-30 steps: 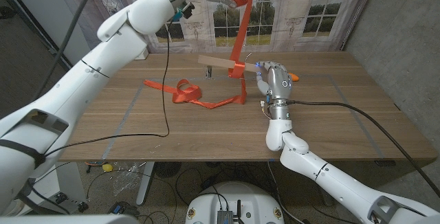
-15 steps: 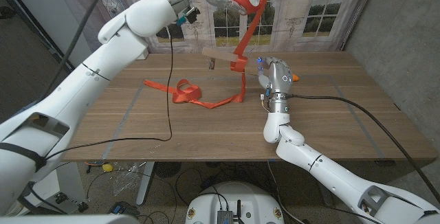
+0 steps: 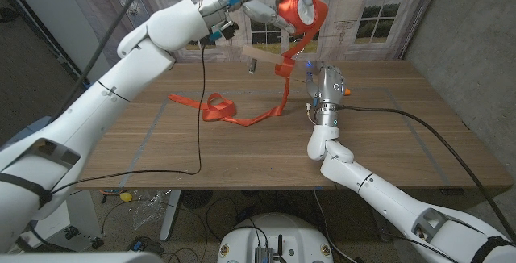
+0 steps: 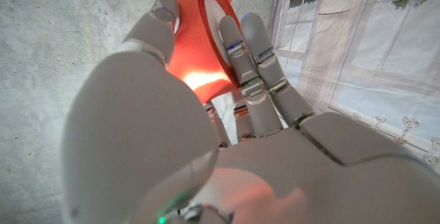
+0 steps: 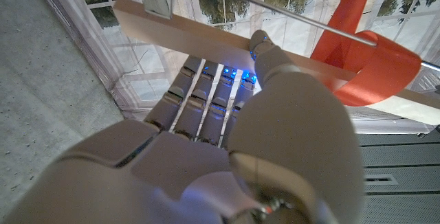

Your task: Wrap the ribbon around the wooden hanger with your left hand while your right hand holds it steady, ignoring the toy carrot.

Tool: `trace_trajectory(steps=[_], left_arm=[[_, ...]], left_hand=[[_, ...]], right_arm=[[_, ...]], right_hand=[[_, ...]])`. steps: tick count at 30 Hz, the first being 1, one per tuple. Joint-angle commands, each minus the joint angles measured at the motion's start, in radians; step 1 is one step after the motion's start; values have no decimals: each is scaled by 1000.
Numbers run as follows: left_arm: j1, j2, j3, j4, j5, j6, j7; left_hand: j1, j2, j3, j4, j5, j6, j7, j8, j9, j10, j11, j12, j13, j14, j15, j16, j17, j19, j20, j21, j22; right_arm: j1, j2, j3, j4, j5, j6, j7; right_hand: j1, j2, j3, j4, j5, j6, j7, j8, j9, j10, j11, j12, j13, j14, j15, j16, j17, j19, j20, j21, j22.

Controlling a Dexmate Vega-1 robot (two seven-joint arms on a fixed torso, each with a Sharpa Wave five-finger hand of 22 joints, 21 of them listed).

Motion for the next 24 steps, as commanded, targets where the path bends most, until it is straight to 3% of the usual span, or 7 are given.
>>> trace_trajectory(steps=[1, 24], left_arm=[[73, 24, 0, -36, -55, -29, -35], [210, 76, 14, -49, -141, 12, -73]], left_hand=[[209, 214, 59, 58, 3, 213, 208, -2, 3, 312, -31, 5, 310, 82, -85, 8, 3, -5, -102, 7, 3], [210, 214, 60, 57, 4, 214, 209, -9, 10, 315, -28, -3, 315, 81, -86, 8, 4, -6, -102, 8, 2]], right_arm=[[8, 5, 24, -5, 14, -19, -31], [-101, 150, 253, -50, -140, 69, -31]], right_hand=[[4, 20, 18, 8, 6, 123, 20, 60, 37, 96, -11, 5, 2, 11, -123, -2, 5, -1, 4, 5, 1], [4, 20, 16, 7, 5, 123, 24, 62, 37, 98, -8, 7, 3, 12, -116, -3, 13, -3, 9, 9, 2]])
